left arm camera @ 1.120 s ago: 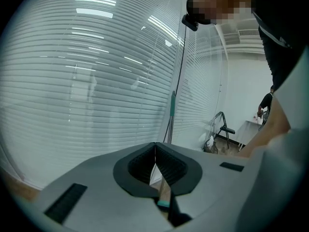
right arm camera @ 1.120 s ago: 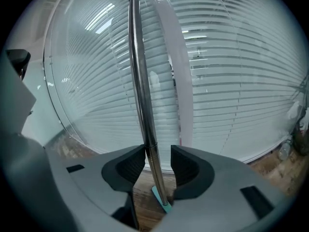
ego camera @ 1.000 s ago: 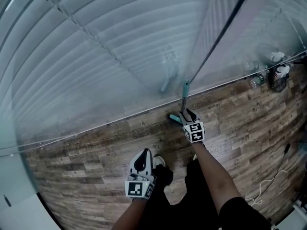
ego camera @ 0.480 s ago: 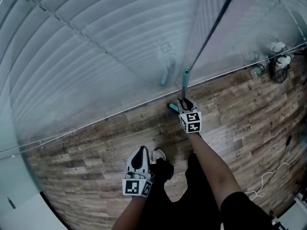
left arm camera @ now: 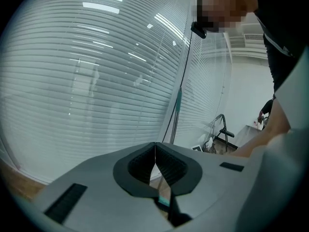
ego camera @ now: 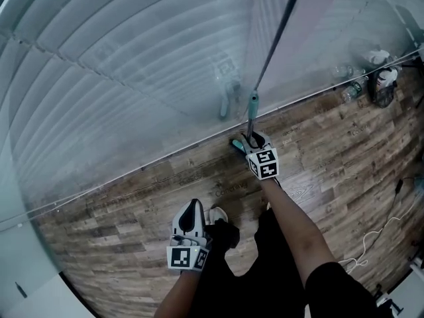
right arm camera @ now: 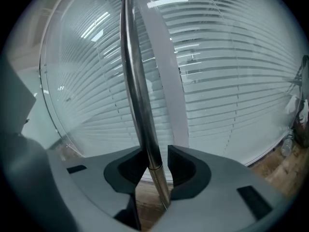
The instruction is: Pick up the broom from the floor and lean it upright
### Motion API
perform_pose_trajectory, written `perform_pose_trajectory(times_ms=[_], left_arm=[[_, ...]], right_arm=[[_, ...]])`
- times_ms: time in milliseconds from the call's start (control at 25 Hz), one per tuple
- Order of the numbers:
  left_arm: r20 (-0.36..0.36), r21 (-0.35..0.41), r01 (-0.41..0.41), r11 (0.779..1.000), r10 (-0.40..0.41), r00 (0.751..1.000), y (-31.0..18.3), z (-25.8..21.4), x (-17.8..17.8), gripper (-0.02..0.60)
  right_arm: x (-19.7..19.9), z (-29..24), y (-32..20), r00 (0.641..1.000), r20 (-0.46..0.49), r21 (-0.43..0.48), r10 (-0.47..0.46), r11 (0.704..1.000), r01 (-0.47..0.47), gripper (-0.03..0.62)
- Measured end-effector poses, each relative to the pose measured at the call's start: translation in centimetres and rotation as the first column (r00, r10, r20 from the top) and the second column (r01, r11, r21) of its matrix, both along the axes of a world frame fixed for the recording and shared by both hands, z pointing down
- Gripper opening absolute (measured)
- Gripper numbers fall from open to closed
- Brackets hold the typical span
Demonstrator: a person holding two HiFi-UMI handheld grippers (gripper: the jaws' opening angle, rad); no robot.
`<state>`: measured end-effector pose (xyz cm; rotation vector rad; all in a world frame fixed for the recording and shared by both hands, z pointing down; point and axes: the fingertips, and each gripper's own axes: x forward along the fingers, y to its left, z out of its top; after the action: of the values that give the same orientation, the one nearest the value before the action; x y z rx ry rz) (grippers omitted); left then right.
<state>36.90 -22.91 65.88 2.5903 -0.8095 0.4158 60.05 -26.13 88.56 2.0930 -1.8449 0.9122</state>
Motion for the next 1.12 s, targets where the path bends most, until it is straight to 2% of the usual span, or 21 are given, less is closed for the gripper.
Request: perform_pose_trajectory(times_ms=[360,520,640,840,1120], left_arm=[[0.014,-0.017,-0.024,1.000,0.024,1.000,-0.5,-0.5,0.2,0.018],[-0.008,-0.087,-0.028,0.996,0.028,1.000,-0.6,-1.7,0.6,0.018],[-0.028,-0.130,-0.041,0.991,0.038,0.999,0.4,-2.7,0.7,0.018],[-0.038,-0.097,-0.103,0.990,0.100,0.994,1.7,-7.3,1.1,0.018],[-0.051,-0.050,-0.112,0.992,0.109,0.993,3.6,-15.9,1.5,0.018]], right_arm=[[-0.5,0.0,1.0,0.999,-0.028,-0.055,-0.020,0.998,0.019,0.127],[-0.5,-2.1,3.3,0.999,-0.043,-0.093,-0.011,0.996,0.007,0.145],[-1.6,-6.0,5.4,0.999,-0.054,-0.090,0.001,0.996,-0.006,0.155],[-4.5,-15.0,8.7,0.999,-0.021,-0.056,0.046,0.997,-0.047,0.155],[-7.8,-28.2,12.2,0.999,0.011,0.011,0.048,0.999,-0.048,0.155]])
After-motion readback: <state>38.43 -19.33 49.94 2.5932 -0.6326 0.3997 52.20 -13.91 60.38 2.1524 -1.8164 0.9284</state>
